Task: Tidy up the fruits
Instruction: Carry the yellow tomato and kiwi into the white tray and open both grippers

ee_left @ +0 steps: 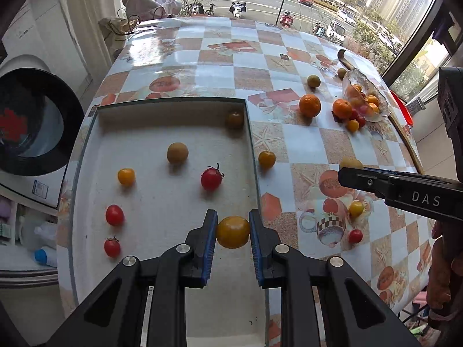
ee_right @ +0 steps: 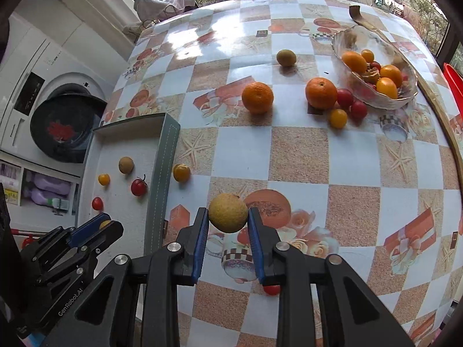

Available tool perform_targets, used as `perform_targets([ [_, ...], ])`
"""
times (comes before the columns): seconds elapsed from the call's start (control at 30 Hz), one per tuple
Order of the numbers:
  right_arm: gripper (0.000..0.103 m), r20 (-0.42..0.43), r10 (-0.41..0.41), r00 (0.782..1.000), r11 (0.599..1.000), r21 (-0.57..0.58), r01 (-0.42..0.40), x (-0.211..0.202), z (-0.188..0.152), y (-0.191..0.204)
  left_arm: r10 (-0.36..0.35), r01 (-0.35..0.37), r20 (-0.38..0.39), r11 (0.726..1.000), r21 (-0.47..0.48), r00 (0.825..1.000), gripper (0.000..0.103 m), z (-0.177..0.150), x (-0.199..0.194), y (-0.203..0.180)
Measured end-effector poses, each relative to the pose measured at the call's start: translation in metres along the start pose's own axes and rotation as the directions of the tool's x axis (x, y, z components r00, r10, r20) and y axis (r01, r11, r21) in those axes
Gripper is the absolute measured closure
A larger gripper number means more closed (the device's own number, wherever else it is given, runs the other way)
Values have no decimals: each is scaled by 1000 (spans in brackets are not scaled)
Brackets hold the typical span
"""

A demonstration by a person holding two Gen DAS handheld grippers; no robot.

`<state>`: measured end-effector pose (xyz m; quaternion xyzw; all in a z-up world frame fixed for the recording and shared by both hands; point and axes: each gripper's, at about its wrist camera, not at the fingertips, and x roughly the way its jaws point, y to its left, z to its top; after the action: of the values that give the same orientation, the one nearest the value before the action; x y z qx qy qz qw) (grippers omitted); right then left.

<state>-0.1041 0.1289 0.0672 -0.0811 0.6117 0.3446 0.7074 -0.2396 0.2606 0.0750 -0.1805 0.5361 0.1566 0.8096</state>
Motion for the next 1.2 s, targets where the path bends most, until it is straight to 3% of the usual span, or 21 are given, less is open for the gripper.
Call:
perform_targets([
  [0.37, 73, -77, 56, 995, 987, -147, -67, 39, 3, 88, 83, -87, -37, 989, -123, 996, 79, -40, -1, 69],
  [0.67, 73, -147, 42, 988, 971, -228, -75, 77, -3, 132, 134, -146, -71, 970, -195, 988, 79, -65, 4, 103],
  [1.2, 73, -147, -44, 988, 950, -313, -5, 104, -8, 154, 180, -194, -110, 971, -136, 977, 79, -74, 19, 105],
])
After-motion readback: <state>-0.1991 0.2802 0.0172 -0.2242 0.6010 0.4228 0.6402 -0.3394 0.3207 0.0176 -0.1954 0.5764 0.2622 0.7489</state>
